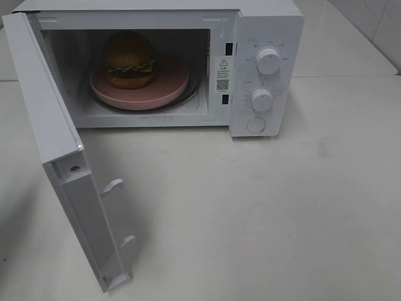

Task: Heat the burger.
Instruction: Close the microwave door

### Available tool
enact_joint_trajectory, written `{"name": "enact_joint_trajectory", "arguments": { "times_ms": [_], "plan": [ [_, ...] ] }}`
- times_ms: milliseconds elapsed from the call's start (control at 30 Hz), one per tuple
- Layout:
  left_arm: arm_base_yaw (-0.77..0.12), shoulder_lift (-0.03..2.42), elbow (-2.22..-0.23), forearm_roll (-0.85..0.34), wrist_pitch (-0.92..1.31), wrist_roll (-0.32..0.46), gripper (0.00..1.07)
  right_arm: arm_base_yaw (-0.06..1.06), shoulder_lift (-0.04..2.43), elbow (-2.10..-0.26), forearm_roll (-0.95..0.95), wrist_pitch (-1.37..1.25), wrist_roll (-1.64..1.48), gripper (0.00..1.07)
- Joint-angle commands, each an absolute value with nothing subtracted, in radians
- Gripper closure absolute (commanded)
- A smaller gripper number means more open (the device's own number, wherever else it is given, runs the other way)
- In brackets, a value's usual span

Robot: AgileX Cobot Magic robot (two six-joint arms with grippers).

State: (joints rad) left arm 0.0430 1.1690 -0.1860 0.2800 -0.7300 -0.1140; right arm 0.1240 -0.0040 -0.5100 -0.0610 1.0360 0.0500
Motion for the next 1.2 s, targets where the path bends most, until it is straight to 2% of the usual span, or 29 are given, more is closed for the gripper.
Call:
{"name": "enact_joint_trajectory", "arguments": {
  "times_ms": [33, 267, 433, 467, 533, 567, 600, 633, 667, 733, 800, 833, 967, 1000, 1133, 1200],
  "plan": [
    [-0.018, 1.229, -0.207, 0.342, -0.799, -0.135, 1.07, 0.117, -0.03, -0.507, -0.06, 1.032, 0.049, 0.32],
    [-0.116, 1.322, -0.207, 0.333, -0.905, -0.112, 1.07, 0.117, -0.03, -0.507, -0.06, 1.032, 0.049, 0.32],
    [-0.201, 1.393, -0.208, 0.278, -0.964, -0.09, 1.07, 0.117, -0.03, -0.507, -0.06, 1.032, 0.049, 0.32],
    [-0.239, 1.418, -0.208, 0.22, -0.979, -0.054, 1.07, 0.117, -0.03, -0.507, -0.06, 1.032, 0.049, 0.32],
    [-0.258, 1.429, -0.208, 0.193, -0.984, -0.036, 1.07, 0.117, -0.03, -0.507, -0.06, 1.032, 0.049, 0.32],
    [-0.304, 1.46, -0.208, 0.123, -1.006, 0.0, 1.07, 0.117, -0.03, -0.507, -0.06, 1.032, 0.049, 0.32],
    [-0.304, 1.46, -0.208, 0.123, -1.006, 0.0, 1.07, 0.117, -0.03, -0.507, -0.06, 1.032, 0.049, 0.32],
    [-0.349, 1.489, -0.208, 0.058, -1.02, 0.021, 1.07, 0.117, -0.03, -0.507, -0.06, 1.032, 0.049, 0.32],
    [-0.349, 1.489, -0.208, 0.058, -1.02, 0.021, 1.07, 0.117, -0.03, -0.507, -0.06, 1.032, 0.049, 0.32],
    [-0.409, 1.538, -0.208, -0.049, -1.057, 0.032, 1.07, 0.117, -0.03, -0.507, -0.06, 1.032, 0.049, 0.32],
    [-0.427, 1.55, -0.208, -0.075, -1.069, 0.038, 1.07, 0.117, -0.03, -0.507, -0.06, 1.032, 0.049, 0.32],
    [-0.471, 1.58, -0.216, -0.136, -1.096, 0.041, 1.07, 0.117, -0.03, -0.507, -0.06, 1.032, 0.049, 0.32],
    [-0.527, 1.618, -0.246, -0.196, -1.103, 0.043, 1.07, 0.117, -0.03, -0.507, -0.06, 1.032, 0.049, 0.32],
    [-0.563, 1.642, -0.277, -0.234, -1.102, 0.057, 1.07, 0.117, -0.03, -0.507, -0.06, 1.032, 0.049, 0.32],
    [-0.607, 1.669, -0.32, -0.301, -1.101, 0.1, 1.07, 0.117, -0.03, -0.507, -0.06, 1.032, 0.049, 0.32],
    [-0.65, 1.696, -0.37, -0.377, -1.099, 0.133, 1.07, 0.117, -0.03, -0.507, -0.06, 1.032, 0.049, 0.32]
  ]
}}
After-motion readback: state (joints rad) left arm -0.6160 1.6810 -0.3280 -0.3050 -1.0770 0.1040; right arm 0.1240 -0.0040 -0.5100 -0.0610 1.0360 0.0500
